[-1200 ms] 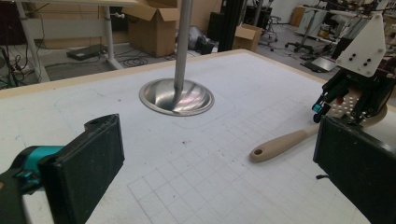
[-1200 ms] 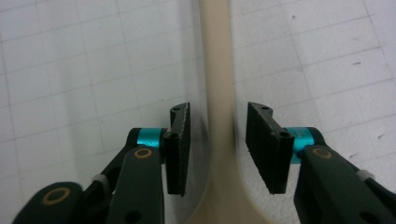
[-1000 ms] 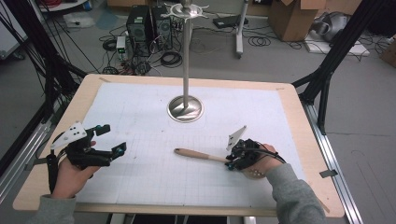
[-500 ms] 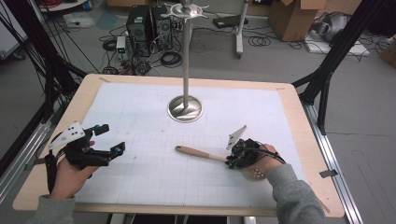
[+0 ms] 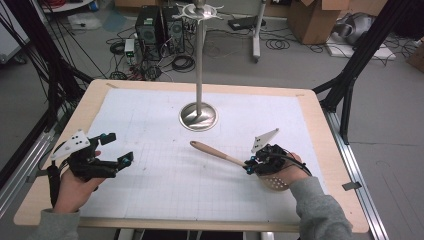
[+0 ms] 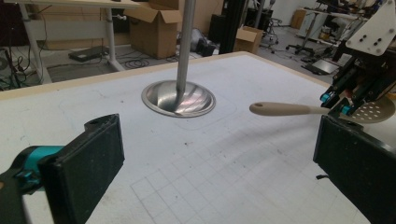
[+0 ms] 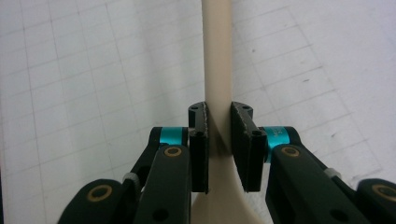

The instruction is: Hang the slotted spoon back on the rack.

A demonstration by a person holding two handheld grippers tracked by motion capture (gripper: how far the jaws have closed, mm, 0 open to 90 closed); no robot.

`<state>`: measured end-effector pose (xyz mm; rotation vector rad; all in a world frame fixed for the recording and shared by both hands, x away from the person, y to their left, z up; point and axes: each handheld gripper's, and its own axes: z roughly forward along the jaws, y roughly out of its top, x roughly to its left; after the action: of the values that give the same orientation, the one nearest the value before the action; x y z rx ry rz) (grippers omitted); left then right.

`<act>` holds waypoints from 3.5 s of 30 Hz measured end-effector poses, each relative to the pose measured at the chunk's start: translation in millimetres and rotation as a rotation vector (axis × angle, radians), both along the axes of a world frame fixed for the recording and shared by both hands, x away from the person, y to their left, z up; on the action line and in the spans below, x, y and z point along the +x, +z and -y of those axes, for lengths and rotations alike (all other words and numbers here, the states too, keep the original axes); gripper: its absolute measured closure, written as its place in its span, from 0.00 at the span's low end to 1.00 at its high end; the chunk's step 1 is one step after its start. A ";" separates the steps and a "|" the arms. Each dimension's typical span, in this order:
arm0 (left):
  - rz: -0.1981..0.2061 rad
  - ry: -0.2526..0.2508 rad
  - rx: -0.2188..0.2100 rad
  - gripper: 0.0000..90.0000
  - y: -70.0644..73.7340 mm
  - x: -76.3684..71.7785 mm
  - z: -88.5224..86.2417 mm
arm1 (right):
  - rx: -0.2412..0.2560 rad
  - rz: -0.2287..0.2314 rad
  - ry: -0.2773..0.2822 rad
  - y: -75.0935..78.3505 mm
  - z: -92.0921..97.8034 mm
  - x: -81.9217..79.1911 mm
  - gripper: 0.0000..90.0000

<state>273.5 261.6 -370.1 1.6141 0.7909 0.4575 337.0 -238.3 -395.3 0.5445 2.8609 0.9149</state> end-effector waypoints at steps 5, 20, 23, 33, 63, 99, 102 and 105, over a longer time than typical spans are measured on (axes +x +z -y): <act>0.000 0.004 -0.003 0.02 0.4 0.0 -0.5 | 0.055 0.021 -0.025 5.9 5.2 0.4 0.87; -0.002 -0.002 -0.006 0.02 0.5 -0.2 0.5 | 0.217 0.052 -0.096 21.3 19.2 0.5 0.87; -0.002 -0.003 -0.005 0.02 0.4 0.1 0.6 | 0.262 0.066 -0.109 24.9 23.2 1.5 0.87; 0.005 -0.006 -0.009 0.02 2.0 -0.5 1.4 | 0.341 0.096 -0.141 36.8 29.9 1.4 0.87; 0.003 0.001 -0.021 0.02 0.5 -3.5 -4.5 | 0.498 0.206 -0.185 90.4 36.6 13.0 0.87; 0.001 0.030 -0.041 0.02 -0.2 -11.8 -19.9 | 0.575 0.273 -0.249 129.0 41.6 38.1 0.87; 0.001 0.029 -0.038 0.02 -0.1 -12.0 -20.7 | 0.571 0.277 -0.252 130.9 41.9 39.1 0.87; -0.001 0.029 -0.041 0.02 -0.6 -12.0 -20.6 | 0.563 0.281 -0.257 133.9 42.8 41.2 0.87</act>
<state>261.5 282.3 -370.7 1.5666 0.8200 0.4585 378.3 -281.1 -261.4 0.7344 2.2049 1.6000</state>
